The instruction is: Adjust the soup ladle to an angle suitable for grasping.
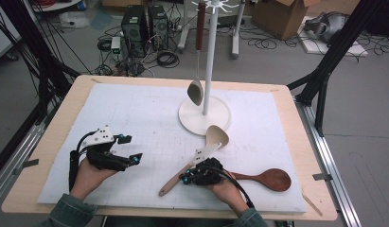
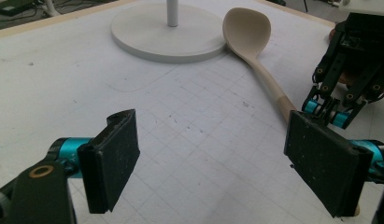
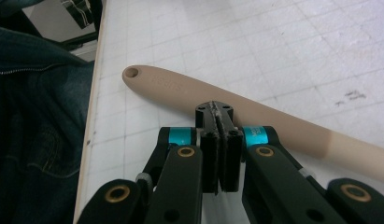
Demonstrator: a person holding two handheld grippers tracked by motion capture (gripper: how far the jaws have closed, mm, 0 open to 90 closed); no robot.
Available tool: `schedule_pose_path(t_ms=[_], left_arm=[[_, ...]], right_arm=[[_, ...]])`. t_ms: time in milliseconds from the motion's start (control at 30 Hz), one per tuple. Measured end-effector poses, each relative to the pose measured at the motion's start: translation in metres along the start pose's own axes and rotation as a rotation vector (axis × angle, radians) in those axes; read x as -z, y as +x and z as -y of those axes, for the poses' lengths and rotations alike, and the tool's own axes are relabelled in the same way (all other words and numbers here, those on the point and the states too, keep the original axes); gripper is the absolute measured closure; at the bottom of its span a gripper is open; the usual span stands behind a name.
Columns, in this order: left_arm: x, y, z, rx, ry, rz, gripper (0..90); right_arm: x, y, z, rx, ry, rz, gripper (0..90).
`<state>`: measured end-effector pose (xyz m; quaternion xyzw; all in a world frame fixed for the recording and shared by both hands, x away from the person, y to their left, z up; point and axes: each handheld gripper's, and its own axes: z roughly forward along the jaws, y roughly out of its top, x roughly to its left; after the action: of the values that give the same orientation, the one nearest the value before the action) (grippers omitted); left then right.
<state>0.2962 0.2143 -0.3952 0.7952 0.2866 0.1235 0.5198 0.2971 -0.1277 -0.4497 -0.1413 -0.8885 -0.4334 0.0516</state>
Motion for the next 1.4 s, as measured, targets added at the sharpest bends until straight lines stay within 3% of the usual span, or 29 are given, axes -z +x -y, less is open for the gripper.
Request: schedule_pose_path(t_ms=[433, 800, 1133, 1400], left_arm=[[0.000, 0.000, 0.000, -0.002, -0.004, 0.002, 19.0], [0.000, 0.000, 0.000, 0.000, -0.002, 0.007, 19.1], [0.001, 0.000, 0.000, -0.002, -0.005, 0.009, 19.1], [0.002, -0.002, 0.000, -0.006, -0.010, 0.010, 19.1]], right_arm=[[-0.009, -0.005, -0.013, -0.006, -0.005, 0.022, 89.8], [-0.009, -0.007, -0.013, -0.011, 0.000, 0.023, 89.8], [-0.002, -0.006, -0.012, 0.011, 0.035, -0.011, 89.7], [0.010, -0.006, -0.012, 0.016, 0.030, -0.012, 89.6]])
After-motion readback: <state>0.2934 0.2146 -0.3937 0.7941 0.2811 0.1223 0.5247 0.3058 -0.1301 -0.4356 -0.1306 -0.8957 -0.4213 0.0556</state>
